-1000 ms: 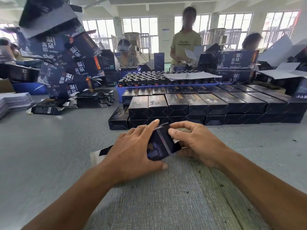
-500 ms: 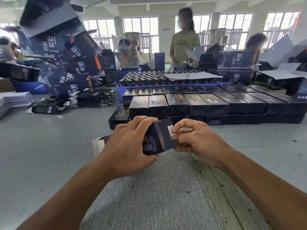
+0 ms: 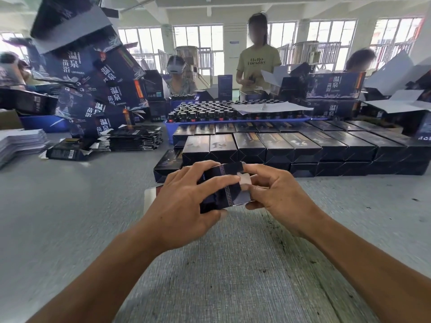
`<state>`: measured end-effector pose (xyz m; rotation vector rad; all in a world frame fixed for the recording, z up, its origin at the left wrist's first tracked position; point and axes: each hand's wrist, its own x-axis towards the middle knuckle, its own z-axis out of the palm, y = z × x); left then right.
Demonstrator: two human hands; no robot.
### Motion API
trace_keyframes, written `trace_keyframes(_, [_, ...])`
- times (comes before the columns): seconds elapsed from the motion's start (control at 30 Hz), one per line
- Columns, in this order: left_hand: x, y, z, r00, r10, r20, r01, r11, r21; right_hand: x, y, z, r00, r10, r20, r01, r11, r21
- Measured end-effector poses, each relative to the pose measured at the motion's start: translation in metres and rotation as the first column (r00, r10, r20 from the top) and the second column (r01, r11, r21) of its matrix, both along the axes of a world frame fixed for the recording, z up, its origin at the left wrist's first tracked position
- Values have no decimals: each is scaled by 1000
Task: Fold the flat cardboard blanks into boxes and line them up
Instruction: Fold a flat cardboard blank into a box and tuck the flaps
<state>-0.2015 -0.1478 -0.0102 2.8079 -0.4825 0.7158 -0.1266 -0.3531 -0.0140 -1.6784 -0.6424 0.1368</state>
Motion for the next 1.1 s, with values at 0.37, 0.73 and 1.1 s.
trace_keyframes(0.37, [-1, -1, 3, 995, 58, 87, -55, 998, -36, -9, 8, -3, 968, -148, 203, 150, 989, 7])
trace_keyframes(0.73, [-1, -4, 2, 991, 62, 118, -57, 997, -42, -15, 7, -1, 928, -163, 336, 211, 971, -111])
trace_keyframes(1.1, [-1, 1, 2, 987, 116, 114, -113, 993, -33, -15, 3, -1, 977, 36, 212, 14, 974, -227])
